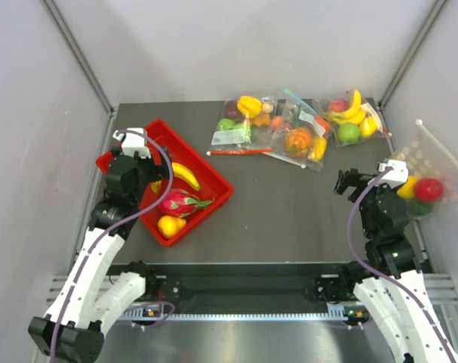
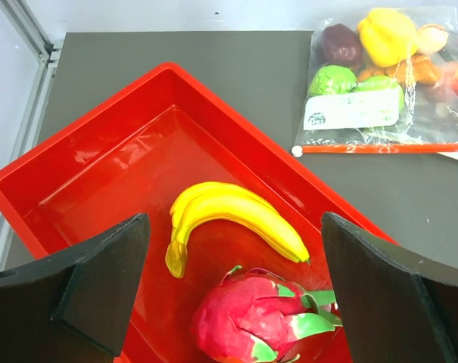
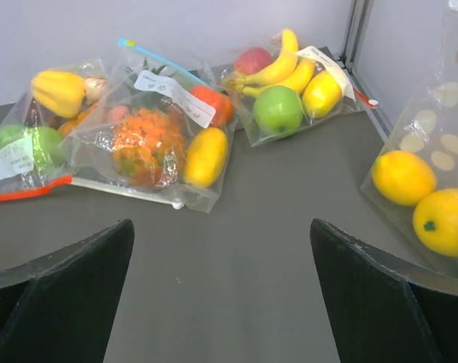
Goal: Open the zip-top bag and remove the fake food
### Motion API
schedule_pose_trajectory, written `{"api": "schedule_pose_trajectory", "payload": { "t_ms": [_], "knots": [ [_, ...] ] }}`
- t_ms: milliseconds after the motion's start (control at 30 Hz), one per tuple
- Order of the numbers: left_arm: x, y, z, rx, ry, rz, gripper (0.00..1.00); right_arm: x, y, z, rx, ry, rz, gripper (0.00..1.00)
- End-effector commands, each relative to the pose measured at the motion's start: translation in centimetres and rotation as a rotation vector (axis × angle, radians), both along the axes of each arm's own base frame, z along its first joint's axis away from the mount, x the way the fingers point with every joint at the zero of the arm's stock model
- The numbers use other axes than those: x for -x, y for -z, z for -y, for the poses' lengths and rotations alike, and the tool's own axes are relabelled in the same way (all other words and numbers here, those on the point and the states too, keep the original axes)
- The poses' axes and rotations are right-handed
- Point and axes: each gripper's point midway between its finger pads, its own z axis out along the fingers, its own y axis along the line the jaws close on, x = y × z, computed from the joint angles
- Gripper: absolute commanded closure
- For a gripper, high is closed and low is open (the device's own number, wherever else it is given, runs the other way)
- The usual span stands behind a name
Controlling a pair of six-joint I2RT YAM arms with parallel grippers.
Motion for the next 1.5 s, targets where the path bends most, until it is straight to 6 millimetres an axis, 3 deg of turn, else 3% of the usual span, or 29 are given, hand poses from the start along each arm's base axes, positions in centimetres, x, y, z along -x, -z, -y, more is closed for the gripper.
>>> {"api": "schedule_pose_trajectory", "payload": {
  "t_ms": [0,200,233,300,333,533,700,733,767,800,867,900,933,967,1000,1033,1067,1100,1133,1300,1467],
  "knots": [
    [-0.1,-2.1,0.2,0.010,0.019,0.059,0.01,0.4,-2.8,0.4,-0.024,0.021,0.056,0.00],
    [-1.3,-1.1,1.5,-0.005,0.079,0.024,0.01,0.2,-2.1,0.4,-0.030,0.029,0.034,0.00],
    [-2.0,-0.3,2.2,-0.003,0.108,-0.013,0.01,0.1,-1.8,0.4,-0.028,0.029,0.025,0.00],
    [-2.7,-0.9,3.1,0.007,0.137,-0.020,0.01,0.0,-1.7,0.3,-0.029,0.027,0.016,0.00],
    [-3.2,-0.1,4.0,0.008,0.165,-0.056,0.01,0.1,-1.8,0.3,-0.027,0.027,0.014,0.00],
    [-4.9,-0.7,5.4,-0.003,0.188,-0.069,0.01,0.4,-2.1,0.4,-0.031,0.028,0.022,0.00],
    [-6.1,-2.5,6.5,-0.056,0.167,-0.032,0.01,0.4,-1.9,0.3,-0.039,0.027,0.022,0.00],
    [-6.6,-1.8,8.0,-0.086,0.192,-0.049,0.01,0.3,-1.9,0.3,-0.038,0.027,0.020,0.00],
    [-7.0,-2.8,8.8,-0.094,0.200,-0.034,0.01,0.3,-1.9,0.3,-0.038,0.026,0.019,0.00],
    [-7.6,-1.7,10.4,-0.114,0.217,-0.057,0.01,0.3,-1.9,0.3,-0.038,0.026,0.017,0.00],
    [-8.6,-2.4,12.4,-0.115,0.254,-0.047,0.01,0.4,-2.0,0.3,-0.038,0.027,0.020,0.00],
    [-9.7,-0.6,13.8,-0.127,0.276,-0.086,0.01,0.4,-2.0,0.3,-0.039,0.026,0.022,0.00],
    [-10.3,-1.5,15.3,-0.112,0.303,-0.063,0.01,0.5,-2.0,0.3,-0.041,0.026,0.025,0.00],
    [-10.9,-1.2,16.2,-0.116,0.319,-0.071,0.01,0.5,-2.1,0.4,-0.042,0.028,0.028,0.00],
    [-11.4,-0.6,17.1,-0.121,0.334,-0.082,0.01,0.6,-2.1,0.4,-0.044,0.029,0.031,0.00],
    [-12.2,1.3,18.6,-0.140,0.353,-0.118,0.01,0.7,-2.2,0.4,-0.046,0.027,0.037,0.00],
    [-12.9,0.8,19.4,-0.139,0.361,-0.105,0.01,0.8,-2.2,0.4,-0.046,0.025,0.037,0.00],
    [-13.4,2.7,20.8,-0.153,0.381,-0.136,0.01,0.8,-2.2,0.4,-0.047,0.025,0.037,0.00],
    [-13.9,2.7,21.4,-0.186,0.394,-0.125,0.01,0.9,-2.4,0.4,-0.049,0.025,0.043,0.00],
    [-13.7,7.4,26.0,-0.340,0.496,-0.119,0.01,1.0,-2.3,0.3,-0.054,0.016,0.047,0.00],
    [-14.2,10.6,27.6,-0.413,0.537,-0.107,0.01,0.8,-2.1,0.0,-0.054,0.003,0.035,0.00]
  ]
}}
